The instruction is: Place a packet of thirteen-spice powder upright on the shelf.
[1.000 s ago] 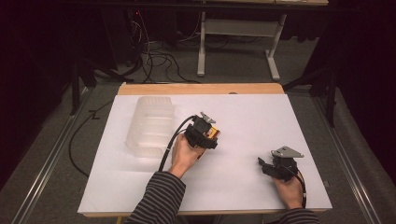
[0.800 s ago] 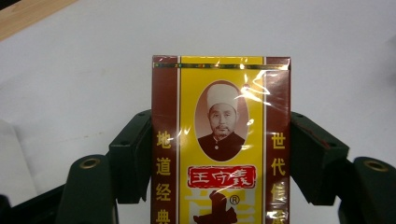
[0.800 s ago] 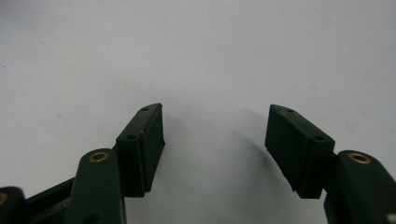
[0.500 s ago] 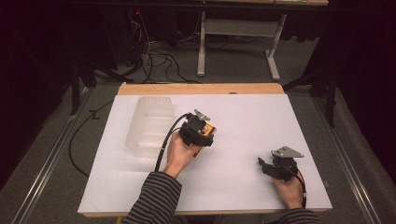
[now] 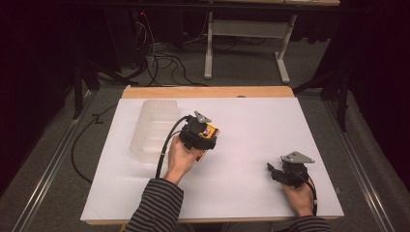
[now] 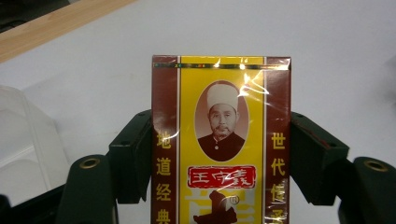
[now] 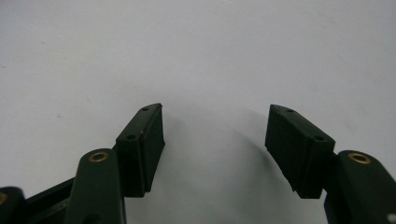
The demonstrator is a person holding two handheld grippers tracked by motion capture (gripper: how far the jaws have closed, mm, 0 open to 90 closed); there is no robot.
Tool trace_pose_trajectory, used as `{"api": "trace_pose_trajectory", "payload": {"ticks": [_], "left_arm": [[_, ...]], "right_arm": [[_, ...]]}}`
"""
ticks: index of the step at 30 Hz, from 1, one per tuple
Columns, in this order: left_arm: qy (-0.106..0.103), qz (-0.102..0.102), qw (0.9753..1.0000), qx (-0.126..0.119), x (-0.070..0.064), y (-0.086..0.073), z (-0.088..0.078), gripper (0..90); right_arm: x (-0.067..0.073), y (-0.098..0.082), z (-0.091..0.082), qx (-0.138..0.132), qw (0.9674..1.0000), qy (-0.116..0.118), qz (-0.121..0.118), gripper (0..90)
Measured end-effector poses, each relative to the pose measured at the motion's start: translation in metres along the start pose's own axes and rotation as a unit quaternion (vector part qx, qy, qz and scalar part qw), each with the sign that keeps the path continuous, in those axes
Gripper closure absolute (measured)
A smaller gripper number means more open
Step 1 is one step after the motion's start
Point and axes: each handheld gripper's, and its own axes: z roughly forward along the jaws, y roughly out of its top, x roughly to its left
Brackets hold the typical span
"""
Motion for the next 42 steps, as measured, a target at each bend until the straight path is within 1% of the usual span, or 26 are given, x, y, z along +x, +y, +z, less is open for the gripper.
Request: {"api": "trace_pose_trajectory", "payload": {"ticks": [8,14,26,38,42], "left_arm": [[0.001,-0.007,0.9999,-0.008,0.005,-0.001,-0.007,32.6],[0.002,-0.014,0.9997,-0.019,0.009,-0.001,-0.013,32.6],[0.014,-0.026,0.9988,-0.038,0.018,-0.003,-0.025,32.6],[0.020,-0.030,0.9985,-0.042,0.024,-0.005,-0.031,32.6],[0.025,-0.032,0.9981,-0.045,0.027,-0.006,-0.034,32.6]], "right_arm": [[0.000,0.000,0.000,0.000,1.0000,0.000,0.000,37.8],[0.000,0.000,0.000,0.000,1.0000,0.000,0.000,37.9],[0.000,0.000,0.000,0.000,1.0000,-0.001,-0.001,38.0],[0.001,0.000,0.000,-0.002,1.0000,-0.002,-0.002,38.2],[0.001,0.000,0.000,-0.002,1.0000,-0.003,-0.002,38.2]]}}
